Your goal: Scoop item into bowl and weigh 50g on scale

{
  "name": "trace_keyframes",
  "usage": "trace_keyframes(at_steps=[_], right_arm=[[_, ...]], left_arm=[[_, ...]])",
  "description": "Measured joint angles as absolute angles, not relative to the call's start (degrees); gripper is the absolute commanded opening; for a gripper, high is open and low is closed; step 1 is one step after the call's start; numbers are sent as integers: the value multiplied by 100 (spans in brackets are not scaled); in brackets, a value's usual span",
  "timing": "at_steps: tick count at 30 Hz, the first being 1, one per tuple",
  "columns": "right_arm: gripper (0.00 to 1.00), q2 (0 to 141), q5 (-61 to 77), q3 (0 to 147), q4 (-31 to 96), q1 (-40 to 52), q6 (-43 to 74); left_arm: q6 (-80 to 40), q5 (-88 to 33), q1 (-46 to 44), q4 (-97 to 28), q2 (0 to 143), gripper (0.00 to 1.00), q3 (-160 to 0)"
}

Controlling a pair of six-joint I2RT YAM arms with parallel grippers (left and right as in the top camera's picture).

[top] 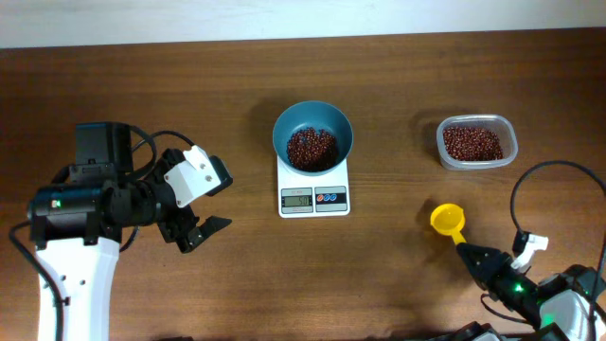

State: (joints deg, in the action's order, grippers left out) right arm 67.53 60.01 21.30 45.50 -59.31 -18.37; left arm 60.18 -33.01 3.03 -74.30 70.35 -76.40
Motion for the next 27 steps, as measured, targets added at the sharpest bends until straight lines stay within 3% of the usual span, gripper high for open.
trace_keyframes(at_steps=[1, 2, 3, 4, 10, 19, 27], right_arm=[[45, 6753, 5889, 2130, 4547, -5933, -1837], [66, 6753, 5815, 2130, 4550, -5933, -1857], [95, 6753, 5782, 2130, 4543, -5937, -1857], [99, 6755, 5743, 2130, 4528, -5946, -1837], [99, 6753, 5293, 2130, 4348, -5948, -1673], [99, 6755, 3817, 2613, 3660, -5948, -137], [99, 6755, 3015, 3197, 3684, -5948, 515]], left_arm=[[6018, -3301, 303, -7430, 7037, 99, -7640], [6018, -3301, 303, -7430, 7035, 99, -7640], [6016, -3301, 303, -7432, 7037, 99, -7640], [6016, -3301, 303, -7430, 7037, 99, -7640], [6018, -3301, 303, -7432, 7037, 99, -7640], [6018, -3301, 303, -7430, 7035, 99, -7640], [6018, -3301, 303, -7430, 7037, 99, -7640]])
